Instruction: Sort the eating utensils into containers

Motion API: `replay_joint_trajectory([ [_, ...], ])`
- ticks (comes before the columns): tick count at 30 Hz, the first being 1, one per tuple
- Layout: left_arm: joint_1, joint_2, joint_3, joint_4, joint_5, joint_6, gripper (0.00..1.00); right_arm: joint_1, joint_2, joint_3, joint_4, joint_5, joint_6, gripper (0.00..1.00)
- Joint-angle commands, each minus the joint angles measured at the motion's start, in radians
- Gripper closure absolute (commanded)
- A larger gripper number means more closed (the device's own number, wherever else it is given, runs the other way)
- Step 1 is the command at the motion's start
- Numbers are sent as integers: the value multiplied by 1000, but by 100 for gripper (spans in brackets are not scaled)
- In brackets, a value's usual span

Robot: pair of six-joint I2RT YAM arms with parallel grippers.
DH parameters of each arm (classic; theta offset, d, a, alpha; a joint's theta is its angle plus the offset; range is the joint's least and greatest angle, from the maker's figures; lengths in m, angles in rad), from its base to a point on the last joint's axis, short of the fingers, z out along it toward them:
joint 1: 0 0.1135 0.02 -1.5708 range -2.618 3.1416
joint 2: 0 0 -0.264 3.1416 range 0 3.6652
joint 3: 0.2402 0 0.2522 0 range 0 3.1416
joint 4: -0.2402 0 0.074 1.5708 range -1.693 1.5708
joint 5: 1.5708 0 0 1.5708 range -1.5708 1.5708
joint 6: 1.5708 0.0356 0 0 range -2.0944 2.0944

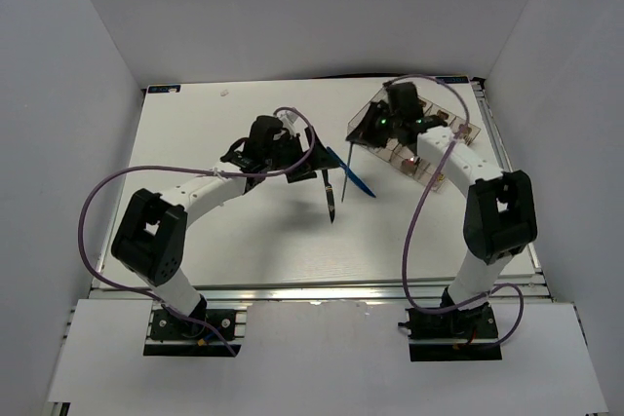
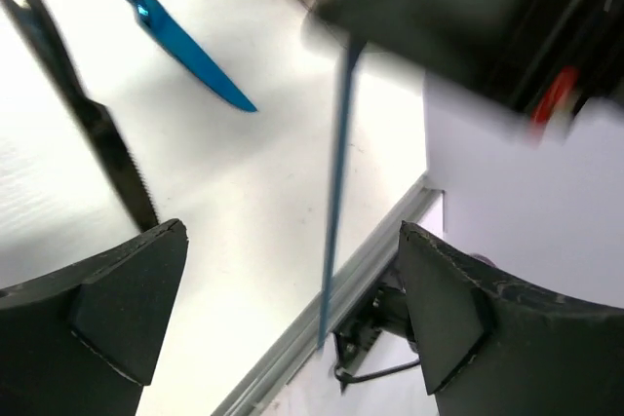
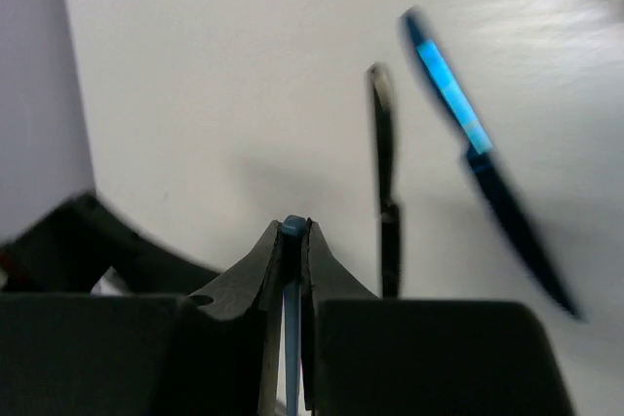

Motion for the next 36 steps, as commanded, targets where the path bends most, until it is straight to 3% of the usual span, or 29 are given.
replay_joint_trajectory([
  [1, -1, -32, 63, -196, -94, 86, 2, -119, 65, 157, -131, 158, -42, 100],
  [7, -1, -25, 152, -446, -291, 151, 2, -272, 271, 471, -274, 325, -136, 100],
  [17, -1, -82, 96, -507, -268, 132, 2, -398, 524, 777, -207, 310, -86, 100],
  [21, -1, -79, 86, -526, -263, 145, 2, -401, 558, 836, -195, 302, -72, 100],
  [30, -1, -51, 85, -494, -236, 134, 2, -395, 578, 761, -120, 340, -44, 100],
  [36, -1, -10, 134, -504, -205, 157, 2, -394, 573, 765, -107, 347, -56, 67],
])
